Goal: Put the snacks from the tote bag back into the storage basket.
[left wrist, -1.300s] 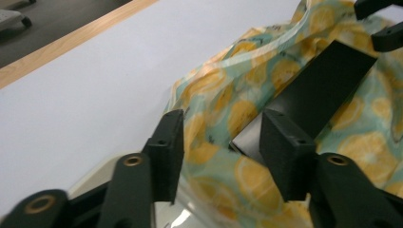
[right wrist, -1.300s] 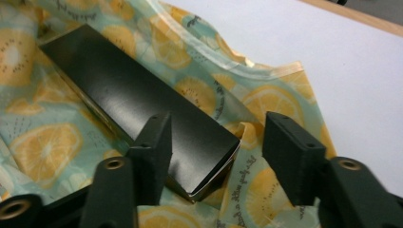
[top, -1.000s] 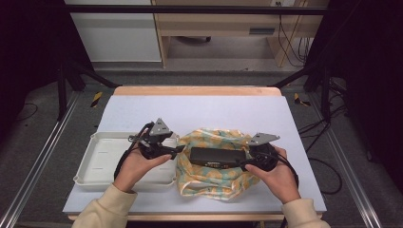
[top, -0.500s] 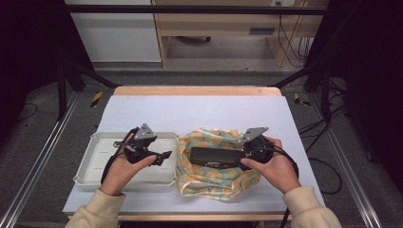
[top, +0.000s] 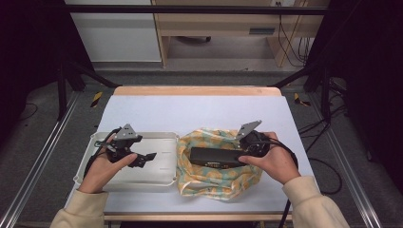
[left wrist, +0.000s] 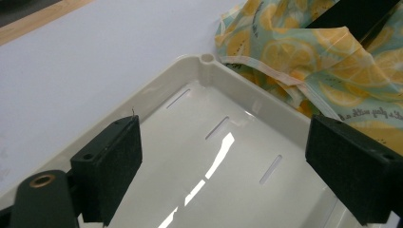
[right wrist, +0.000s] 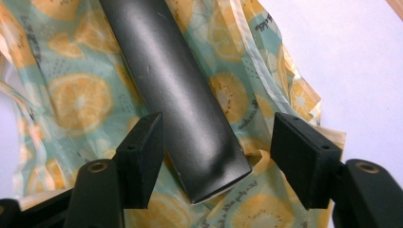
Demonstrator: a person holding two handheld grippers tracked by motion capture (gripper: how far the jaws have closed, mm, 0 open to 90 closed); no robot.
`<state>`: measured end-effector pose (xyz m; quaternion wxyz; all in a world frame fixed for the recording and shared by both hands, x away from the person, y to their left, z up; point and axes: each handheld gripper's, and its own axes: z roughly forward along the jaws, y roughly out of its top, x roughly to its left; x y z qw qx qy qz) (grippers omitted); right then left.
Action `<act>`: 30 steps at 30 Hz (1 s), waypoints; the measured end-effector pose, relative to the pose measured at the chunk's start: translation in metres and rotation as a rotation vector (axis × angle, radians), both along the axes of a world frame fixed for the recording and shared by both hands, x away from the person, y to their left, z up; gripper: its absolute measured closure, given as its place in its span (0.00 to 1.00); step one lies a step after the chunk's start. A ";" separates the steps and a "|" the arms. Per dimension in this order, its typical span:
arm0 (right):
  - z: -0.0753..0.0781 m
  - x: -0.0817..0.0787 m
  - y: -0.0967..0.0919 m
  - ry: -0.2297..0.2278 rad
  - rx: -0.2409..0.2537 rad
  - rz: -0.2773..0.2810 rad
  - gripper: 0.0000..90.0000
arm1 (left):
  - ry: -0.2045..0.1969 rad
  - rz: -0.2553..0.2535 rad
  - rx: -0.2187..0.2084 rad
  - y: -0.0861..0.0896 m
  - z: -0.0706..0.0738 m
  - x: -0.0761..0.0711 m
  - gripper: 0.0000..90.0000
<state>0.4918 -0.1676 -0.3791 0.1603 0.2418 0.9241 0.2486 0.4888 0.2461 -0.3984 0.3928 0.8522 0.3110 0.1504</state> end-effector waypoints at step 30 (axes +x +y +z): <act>-0.034 0.025 0.022 0.142 -0.095 0.150 0.38 | 0.016 0.044 -0.029 0.020 -0.001 -0.001 0.16</act>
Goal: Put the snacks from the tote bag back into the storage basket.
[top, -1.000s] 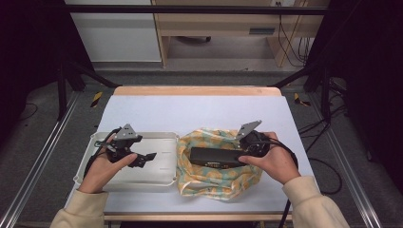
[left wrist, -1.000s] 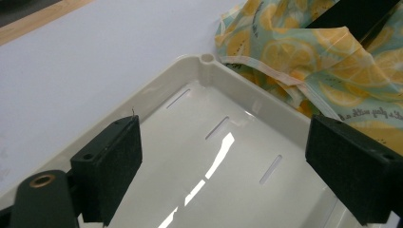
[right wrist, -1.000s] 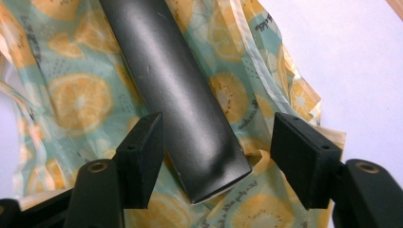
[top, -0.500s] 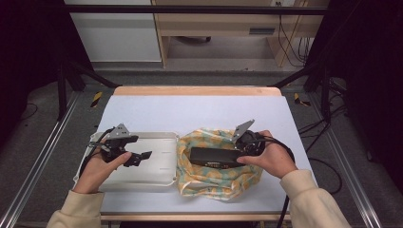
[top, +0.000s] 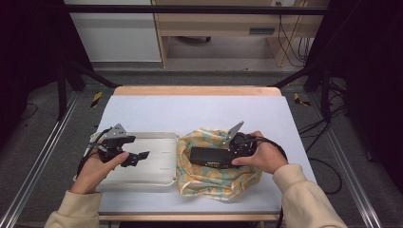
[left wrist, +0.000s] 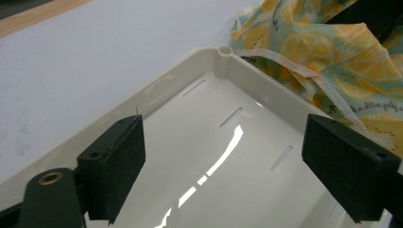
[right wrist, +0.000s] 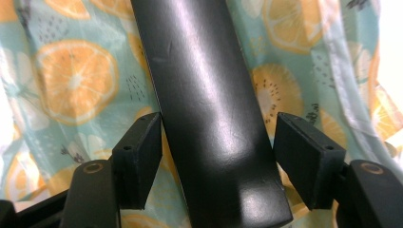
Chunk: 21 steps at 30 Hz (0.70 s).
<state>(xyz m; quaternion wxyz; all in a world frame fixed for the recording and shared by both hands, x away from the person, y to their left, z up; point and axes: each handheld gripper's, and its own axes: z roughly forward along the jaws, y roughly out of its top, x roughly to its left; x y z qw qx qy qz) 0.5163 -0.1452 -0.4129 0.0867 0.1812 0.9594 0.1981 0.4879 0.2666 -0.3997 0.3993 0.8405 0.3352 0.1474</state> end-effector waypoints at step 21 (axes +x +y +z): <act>-0.022 0.009 -0.004 0.054 -0.097 0.056 0.39 | 0.022 -0.011 0.022 -0.003 -0.004 -0.001 0.16</act>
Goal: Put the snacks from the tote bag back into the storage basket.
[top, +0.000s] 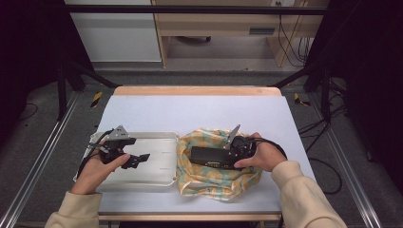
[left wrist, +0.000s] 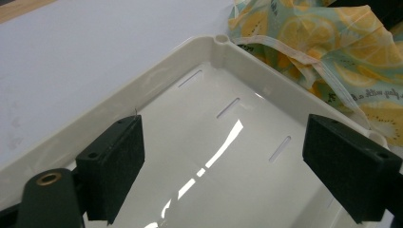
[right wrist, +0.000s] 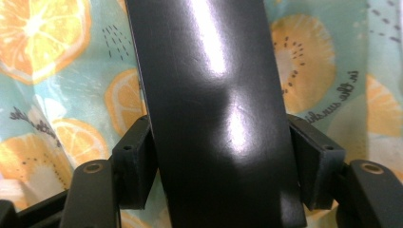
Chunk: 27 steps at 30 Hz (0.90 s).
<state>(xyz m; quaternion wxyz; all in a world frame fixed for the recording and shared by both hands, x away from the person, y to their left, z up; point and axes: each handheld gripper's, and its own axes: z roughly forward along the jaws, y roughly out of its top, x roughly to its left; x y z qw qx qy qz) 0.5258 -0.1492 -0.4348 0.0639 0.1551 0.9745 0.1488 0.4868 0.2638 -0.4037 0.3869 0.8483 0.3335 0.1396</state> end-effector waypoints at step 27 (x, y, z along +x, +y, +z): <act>0.025 -0.022 -0.018 -0.108 0.138 0.080 0.48 | 0.014 -0.001 0.002 0.004 0.000 0.001 0.15</act>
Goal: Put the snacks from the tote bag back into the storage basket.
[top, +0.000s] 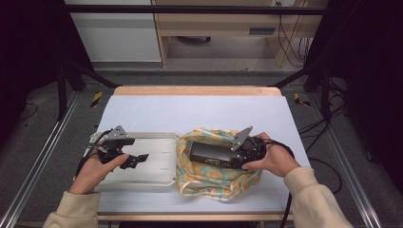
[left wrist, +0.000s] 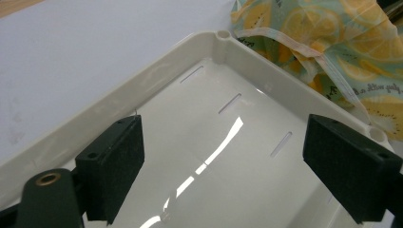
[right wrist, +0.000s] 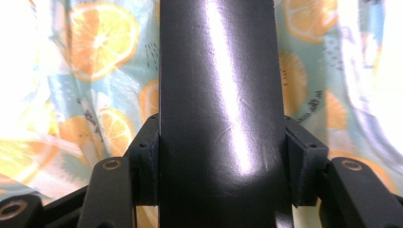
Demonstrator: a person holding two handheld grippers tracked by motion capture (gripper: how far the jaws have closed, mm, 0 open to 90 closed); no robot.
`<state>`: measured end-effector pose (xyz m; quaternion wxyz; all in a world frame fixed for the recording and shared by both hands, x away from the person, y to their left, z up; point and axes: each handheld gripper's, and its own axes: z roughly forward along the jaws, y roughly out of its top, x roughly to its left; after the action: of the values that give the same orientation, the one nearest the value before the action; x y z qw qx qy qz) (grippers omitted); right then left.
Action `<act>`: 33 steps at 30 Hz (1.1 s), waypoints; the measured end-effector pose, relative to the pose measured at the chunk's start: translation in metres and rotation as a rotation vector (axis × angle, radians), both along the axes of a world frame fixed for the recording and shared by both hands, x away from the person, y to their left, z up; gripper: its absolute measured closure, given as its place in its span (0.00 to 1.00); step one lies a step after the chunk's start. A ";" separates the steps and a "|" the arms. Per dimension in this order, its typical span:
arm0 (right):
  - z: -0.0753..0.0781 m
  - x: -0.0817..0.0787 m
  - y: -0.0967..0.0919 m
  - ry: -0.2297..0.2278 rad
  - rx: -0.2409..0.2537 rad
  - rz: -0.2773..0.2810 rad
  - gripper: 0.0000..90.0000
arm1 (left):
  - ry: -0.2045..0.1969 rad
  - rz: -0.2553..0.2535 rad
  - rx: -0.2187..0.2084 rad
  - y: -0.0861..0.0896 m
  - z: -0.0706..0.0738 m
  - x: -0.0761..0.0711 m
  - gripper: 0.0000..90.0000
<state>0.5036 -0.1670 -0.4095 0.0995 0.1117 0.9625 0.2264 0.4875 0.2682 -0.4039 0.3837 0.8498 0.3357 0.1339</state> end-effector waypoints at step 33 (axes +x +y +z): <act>0.051 -0.014 -0.019 -0.131 0.122 -0.097 0.48 | -0.036 0.025 -0.026 0.006 0.001 0.002 0.15</act>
<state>0.4898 -0.1862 -0.3583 0.1660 0.1491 0.9318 0.2863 0.4894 0.2739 -0.4030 0.3988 0.8381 0.3409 0.1495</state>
